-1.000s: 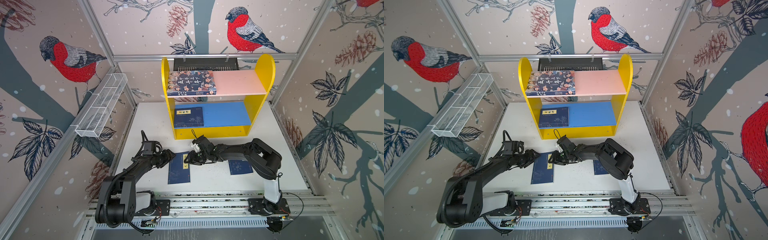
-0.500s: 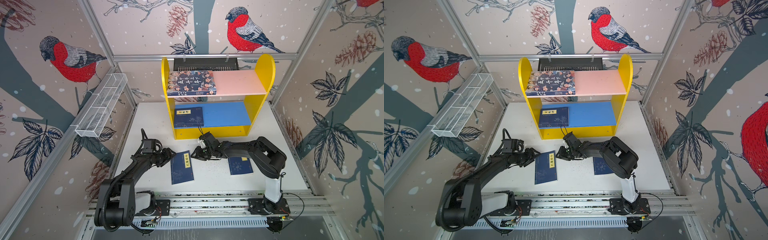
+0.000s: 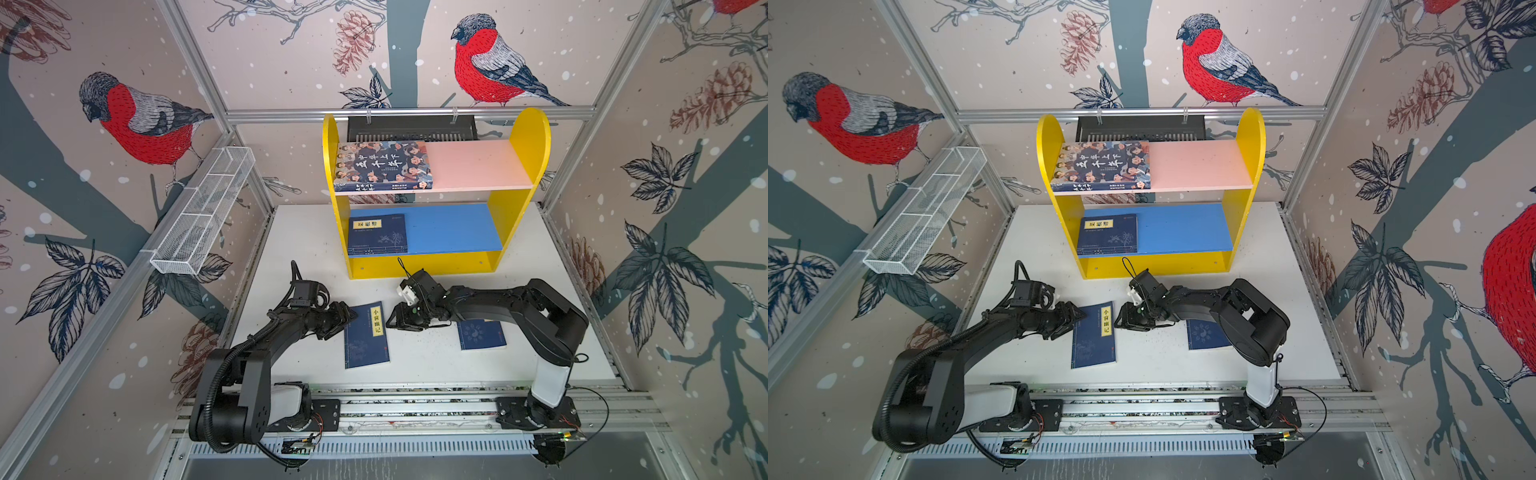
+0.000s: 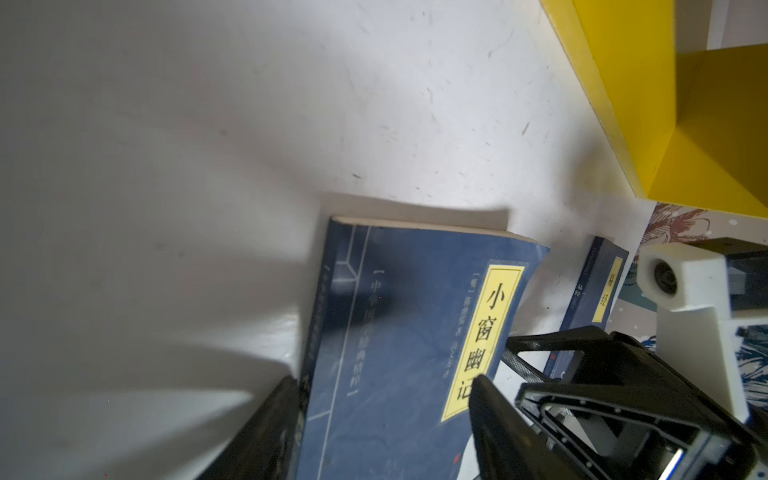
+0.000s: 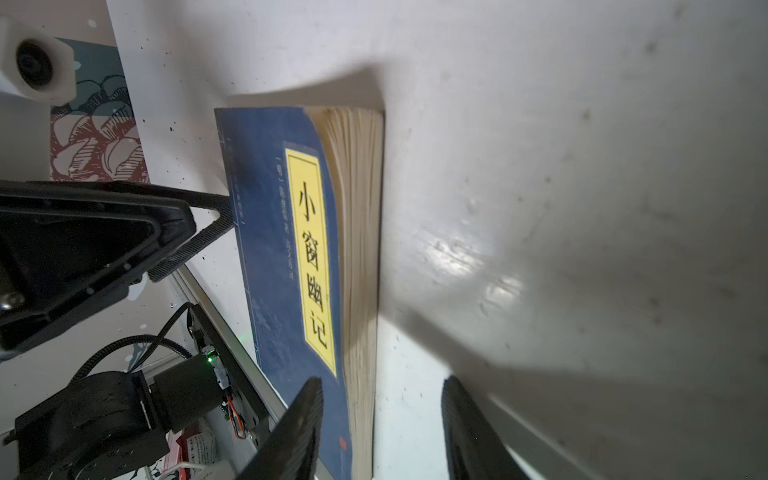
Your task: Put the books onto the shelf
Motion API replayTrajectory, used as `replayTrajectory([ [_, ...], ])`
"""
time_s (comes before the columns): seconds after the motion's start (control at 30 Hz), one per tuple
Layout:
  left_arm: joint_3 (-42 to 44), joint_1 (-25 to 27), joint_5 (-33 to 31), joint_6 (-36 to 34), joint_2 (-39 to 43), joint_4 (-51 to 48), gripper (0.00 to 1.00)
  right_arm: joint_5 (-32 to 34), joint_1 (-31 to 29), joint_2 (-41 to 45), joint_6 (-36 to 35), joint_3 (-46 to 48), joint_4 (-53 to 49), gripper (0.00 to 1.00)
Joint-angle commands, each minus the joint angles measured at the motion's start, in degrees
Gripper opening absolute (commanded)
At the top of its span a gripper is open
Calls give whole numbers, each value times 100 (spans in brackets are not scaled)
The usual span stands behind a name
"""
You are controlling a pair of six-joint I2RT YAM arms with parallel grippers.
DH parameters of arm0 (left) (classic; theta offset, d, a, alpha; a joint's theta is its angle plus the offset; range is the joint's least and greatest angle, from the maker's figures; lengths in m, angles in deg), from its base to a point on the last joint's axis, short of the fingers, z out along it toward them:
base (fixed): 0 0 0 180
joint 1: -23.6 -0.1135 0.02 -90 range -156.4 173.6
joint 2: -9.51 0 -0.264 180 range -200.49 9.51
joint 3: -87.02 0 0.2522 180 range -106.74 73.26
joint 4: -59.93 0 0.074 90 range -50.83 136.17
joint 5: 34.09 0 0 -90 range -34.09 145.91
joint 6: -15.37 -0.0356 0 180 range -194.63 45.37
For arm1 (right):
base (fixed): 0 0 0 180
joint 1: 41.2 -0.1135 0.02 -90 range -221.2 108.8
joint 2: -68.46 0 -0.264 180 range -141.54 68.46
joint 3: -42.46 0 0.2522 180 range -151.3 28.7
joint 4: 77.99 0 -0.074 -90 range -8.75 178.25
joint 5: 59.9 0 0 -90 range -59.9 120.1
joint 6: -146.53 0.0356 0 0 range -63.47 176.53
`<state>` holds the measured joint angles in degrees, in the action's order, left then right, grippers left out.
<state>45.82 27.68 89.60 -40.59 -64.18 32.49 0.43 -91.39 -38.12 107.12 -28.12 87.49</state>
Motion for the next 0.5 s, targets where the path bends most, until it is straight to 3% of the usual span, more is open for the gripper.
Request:
replayTrajectory([
  [0.0, 72, 88, -34, -30, -66, -95, 67, -148, -15, -40, -57, 64, 71, 49],
  [0.47, 276, 172, 371, 208, -36, 444, 67, -45, -8, -263, 171, -4, 430, 48],
])
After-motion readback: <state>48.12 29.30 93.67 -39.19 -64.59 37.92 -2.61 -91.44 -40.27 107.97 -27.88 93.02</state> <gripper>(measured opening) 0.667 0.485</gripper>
